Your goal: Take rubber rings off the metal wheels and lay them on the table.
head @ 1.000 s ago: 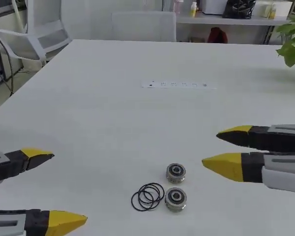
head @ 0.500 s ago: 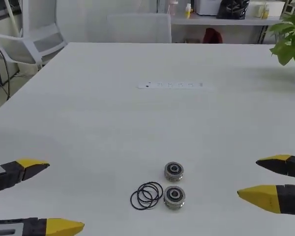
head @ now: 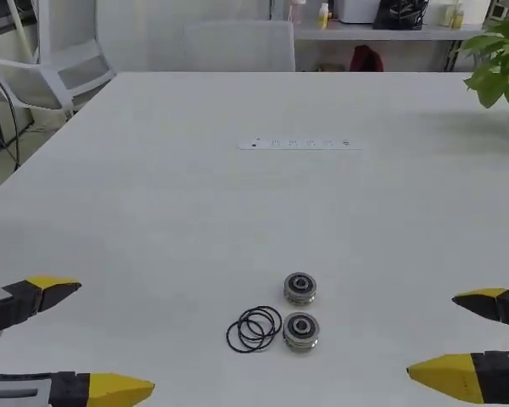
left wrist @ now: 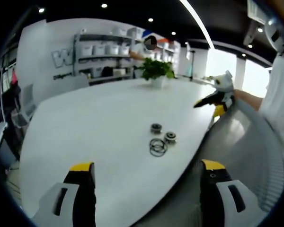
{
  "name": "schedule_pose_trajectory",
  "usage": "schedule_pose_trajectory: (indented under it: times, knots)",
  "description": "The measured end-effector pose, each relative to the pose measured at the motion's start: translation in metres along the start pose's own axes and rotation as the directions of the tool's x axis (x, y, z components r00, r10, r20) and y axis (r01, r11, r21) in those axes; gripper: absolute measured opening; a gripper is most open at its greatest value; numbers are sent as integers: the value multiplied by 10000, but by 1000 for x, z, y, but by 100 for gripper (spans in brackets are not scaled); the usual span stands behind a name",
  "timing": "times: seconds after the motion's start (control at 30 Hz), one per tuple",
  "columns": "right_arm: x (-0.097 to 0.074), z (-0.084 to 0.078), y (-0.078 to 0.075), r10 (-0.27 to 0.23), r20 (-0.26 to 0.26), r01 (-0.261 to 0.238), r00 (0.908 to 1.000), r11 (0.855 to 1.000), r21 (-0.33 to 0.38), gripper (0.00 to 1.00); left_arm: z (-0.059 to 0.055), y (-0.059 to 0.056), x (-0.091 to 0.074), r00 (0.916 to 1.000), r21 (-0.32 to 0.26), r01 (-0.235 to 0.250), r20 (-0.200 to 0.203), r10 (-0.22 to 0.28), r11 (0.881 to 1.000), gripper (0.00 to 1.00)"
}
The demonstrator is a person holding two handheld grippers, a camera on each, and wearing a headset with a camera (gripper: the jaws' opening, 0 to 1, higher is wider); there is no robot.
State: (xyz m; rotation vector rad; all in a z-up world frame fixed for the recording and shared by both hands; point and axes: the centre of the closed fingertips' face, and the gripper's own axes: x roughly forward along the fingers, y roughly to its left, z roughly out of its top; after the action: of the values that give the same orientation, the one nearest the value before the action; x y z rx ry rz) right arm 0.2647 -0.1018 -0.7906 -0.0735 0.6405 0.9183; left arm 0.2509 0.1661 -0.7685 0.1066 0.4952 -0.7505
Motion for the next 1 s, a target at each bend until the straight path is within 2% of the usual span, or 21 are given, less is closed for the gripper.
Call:
schedule_pose_trajectory:
  times: [0.17, 0.23, 0.37, 0.5, 0.63, 0.67, 0.73, 0.8, 0.87, 1.0]
  knots:
    - [2, -13, 2, -155, -467, 149, 9988, 9998, -120, 99, -4, 0, 1, 9999, -606, -18, -121, 11, 9982, 100]
    - [1, -18, 2, -131, -715, 123, 9974, 9999, -121, 99, -6, -1, 1, 9999, -740, -8, -149, -3, 9973, 100]
    - [0, -19, -3, -430, -743, 431, 9963, 9991, -3, 99, -8, -3, 2, 9997, -967, 104, -224, -126, 9953, 100]
    - [1, -21, -4, -490, -830, 512, 9953, 9984, 249, 99, -9, -5, 2, 9996, -1120, 146, -225, -173, 9936, 100]
    - [3, -24, -3, -519, -1005, 560, 9936, 9977, 387, 99, -11, -4, 1, 9997, -1545, 78, -198, -110, 9880, 100]
    - [3, -24, -3, -516, -1051, 558, 9931, 9978, 366, 99, -11, -4, 1, 9997, -1520, 85, -217, -119, 9883, 100]
    - [3, -24, -3, -530, -1093, 569, 9926, 9979, 323, 99, -9, -4, 0, 9998, -969, 22, -218, -43, 9953, 100]
    - [3, -26, -2, -528, -1217, 573, 9912, 9978, 335, 99, -10, -5, 1, 9992, -688, 14, -392, -41, 9976, 100]
    - [3, -27, -2, -553, -1282, 600, 9902, 9977, 328, 99, -16, -6, 2, 9969, -632, 98, -768, -147, 9980, 100]
    - [3, -24, 0, -631, -1232, 673, 9904, 9973, 299, 92, -19, -6, 1, 9955, -705, 131, -925, -196, 9974, 100]
